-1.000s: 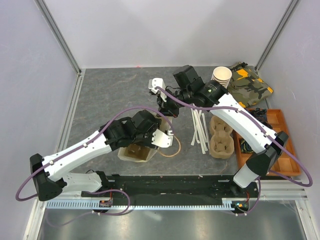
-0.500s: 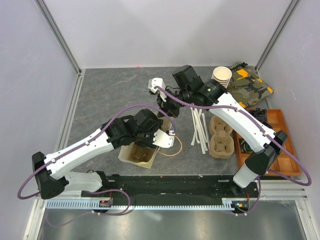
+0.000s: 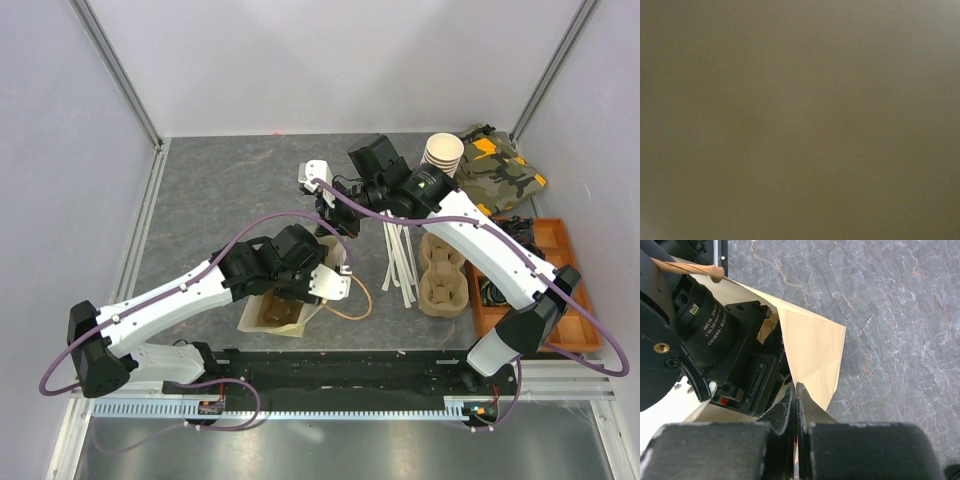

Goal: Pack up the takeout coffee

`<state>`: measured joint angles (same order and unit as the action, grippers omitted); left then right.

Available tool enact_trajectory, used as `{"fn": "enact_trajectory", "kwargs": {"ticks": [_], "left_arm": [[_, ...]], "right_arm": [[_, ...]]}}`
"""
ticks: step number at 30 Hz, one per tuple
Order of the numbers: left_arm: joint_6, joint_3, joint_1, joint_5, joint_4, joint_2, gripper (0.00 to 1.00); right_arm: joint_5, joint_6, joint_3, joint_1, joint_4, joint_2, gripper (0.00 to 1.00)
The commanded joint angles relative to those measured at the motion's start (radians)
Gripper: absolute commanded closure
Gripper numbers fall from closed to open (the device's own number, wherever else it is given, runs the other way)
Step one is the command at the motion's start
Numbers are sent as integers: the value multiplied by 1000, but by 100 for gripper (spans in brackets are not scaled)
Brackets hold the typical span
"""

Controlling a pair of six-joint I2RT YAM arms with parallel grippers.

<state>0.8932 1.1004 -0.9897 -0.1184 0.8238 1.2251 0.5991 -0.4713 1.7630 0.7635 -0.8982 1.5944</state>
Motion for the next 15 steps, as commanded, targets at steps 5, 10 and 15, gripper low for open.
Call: {"fn": "enact_trajectory", "kwargs": {"ticks": [5, 10, 15], "left_arm": [[-10, -28, 3, -33, 6, 28, 84], [-5, 50, 2, -30, 32, 31, 84], [-2, 136, 3, -21, 67, 43, 84]], "right_arm": [[28, -26, 33, 2, 1, -30, 100], [-4, -9, 66, 3, -33, 1, 100], [-12, -12, 56, 3, -31, -2, 100]]}}
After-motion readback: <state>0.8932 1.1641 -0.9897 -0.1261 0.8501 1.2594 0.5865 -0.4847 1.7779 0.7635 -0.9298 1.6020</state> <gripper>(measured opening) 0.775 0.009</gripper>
